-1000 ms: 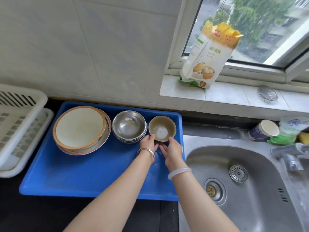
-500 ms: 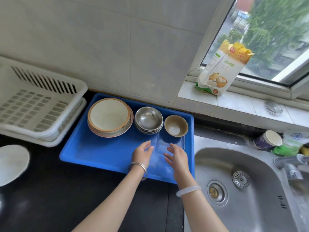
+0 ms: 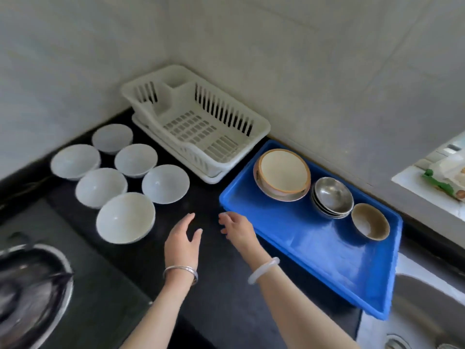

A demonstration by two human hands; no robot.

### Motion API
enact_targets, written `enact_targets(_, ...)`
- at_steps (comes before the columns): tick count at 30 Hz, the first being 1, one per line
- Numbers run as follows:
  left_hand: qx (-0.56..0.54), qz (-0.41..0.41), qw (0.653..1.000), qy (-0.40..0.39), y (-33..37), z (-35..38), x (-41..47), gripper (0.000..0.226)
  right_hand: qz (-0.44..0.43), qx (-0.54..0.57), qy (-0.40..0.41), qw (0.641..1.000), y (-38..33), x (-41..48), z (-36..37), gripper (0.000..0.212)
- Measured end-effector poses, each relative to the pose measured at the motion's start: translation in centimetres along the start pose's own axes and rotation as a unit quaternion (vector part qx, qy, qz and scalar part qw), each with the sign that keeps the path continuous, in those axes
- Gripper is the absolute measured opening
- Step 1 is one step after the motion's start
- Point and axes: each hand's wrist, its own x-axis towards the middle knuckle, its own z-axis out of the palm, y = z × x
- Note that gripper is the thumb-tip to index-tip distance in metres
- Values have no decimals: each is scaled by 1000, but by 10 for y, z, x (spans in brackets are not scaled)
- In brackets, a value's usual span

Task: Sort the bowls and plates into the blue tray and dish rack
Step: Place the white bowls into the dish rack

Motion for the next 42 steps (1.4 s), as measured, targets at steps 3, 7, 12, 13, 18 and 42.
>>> enact_targets(3,18,-40,996,73,-32,-31,17,45,1,-77,-43,996,-21,25,41,39)
enact_targets(7,27,-101,984,147,-70,-61,37,50,20,-99,-50,994,-45,58,77,53)
enact_targets(12,-20,-154,972,179,-100,-75,51,61,19,-75,-27,997,-59,83,100,47)
enact_targets(13,-44,-162,969,180,-105,-77,53,63,22,-60,-22,998,-60,86,103,43)
enact_targets(18,-222,-224,934,168,-113,-83,57,65,76,132,6,988,-65,88,112,44)
enact_targets(42,-434,-245,859,117,-137,-106,79,38,13,-111,-48,993,-106,31,137,10)
